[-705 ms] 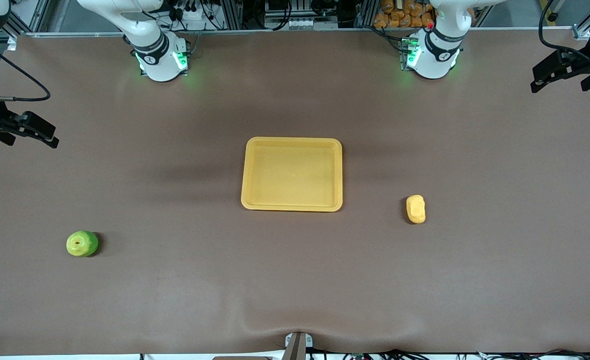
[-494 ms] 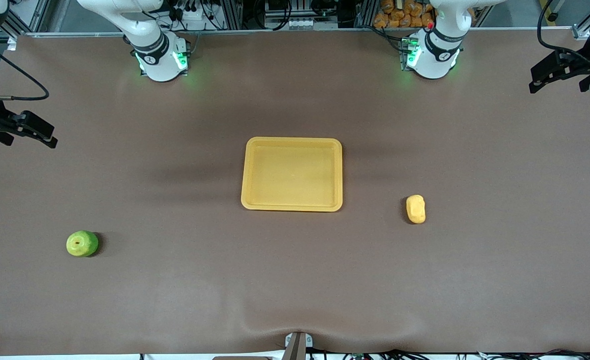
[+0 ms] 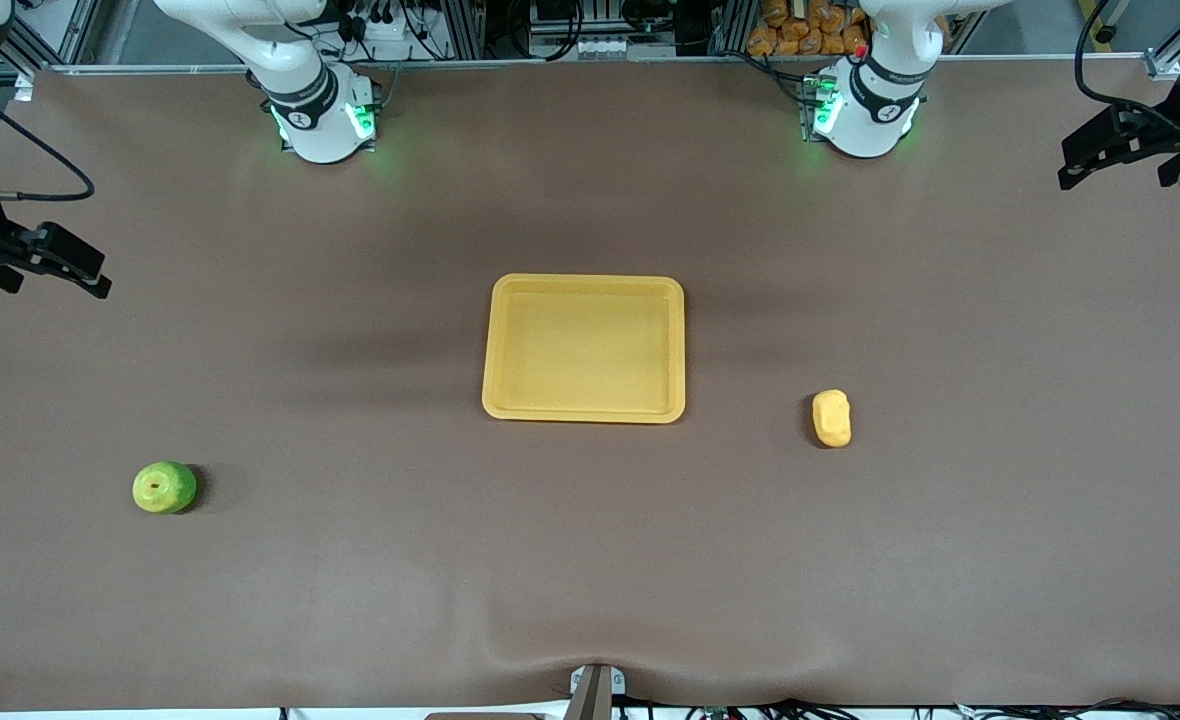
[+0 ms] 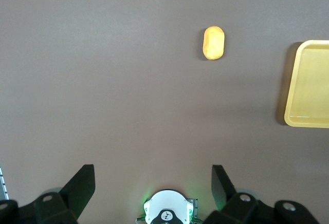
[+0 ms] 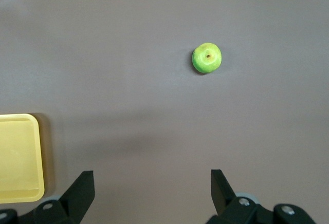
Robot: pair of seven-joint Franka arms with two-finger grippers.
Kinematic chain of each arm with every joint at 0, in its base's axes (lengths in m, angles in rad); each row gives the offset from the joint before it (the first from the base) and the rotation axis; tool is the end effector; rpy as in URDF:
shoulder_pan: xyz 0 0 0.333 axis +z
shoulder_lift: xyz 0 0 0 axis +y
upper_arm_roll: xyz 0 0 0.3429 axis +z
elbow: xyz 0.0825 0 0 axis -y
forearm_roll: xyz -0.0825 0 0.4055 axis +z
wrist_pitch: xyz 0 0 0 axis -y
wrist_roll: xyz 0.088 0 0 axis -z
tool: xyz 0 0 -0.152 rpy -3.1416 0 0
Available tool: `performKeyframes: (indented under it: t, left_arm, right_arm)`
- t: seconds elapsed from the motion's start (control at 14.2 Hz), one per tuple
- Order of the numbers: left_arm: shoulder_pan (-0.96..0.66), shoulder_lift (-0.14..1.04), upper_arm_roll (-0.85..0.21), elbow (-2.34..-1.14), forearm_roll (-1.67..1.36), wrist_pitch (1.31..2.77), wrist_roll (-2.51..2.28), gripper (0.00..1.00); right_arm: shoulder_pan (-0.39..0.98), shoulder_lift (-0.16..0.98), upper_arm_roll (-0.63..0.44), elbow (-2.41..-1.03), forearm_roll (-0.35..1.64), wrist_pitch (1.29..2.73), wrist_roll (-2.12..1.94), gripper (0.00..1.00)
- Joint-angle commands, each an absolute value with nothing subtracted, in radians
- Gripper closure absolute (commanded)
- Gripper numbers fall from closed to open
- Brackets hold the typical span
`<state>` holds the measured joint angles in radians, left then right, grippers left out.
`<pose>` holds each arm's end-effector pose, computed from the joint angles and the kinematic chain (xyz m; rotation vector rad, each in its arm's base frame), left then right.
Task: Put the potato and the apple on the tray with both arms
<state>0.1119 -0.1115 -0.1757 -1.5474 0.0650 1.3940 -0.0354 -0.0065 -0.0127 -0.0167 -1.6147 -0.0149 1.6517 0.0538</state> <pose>0.5159 -0.0281 0.6633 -3.0552 0.0258 0.0601 0.5813 -0.0157 0.5993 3.1244 -0.1191 0.0781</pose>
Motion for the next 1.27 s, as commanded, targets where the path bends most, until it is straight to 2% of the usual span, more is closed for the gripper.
performKeyframes:
  t: [0.0,0.49,1.2]
  left_arm:
    - [0.124,-0.097,-0.176,-1.534,0.031,1.385,-0.028,0.00]
    - [0.123,-0.035,-0.176,-1.560,0.028,1.416,-0.038,0.00]
    - [0.118,-0.044,-0.212,-1.834,0.025,1.730,-0.040,0.00]
  right_arm:
    - [-0.011,0.017,-0.018,-1.577,-0.015,1.646,0.063,0.00]
    - [-0.012,0.052,-0.020,-1.569,-0.020,1.658,0.060,0.00]
    - [-0.015,0.143,-0.025,-1.569,-0.032,1.749,0.060,0.00]
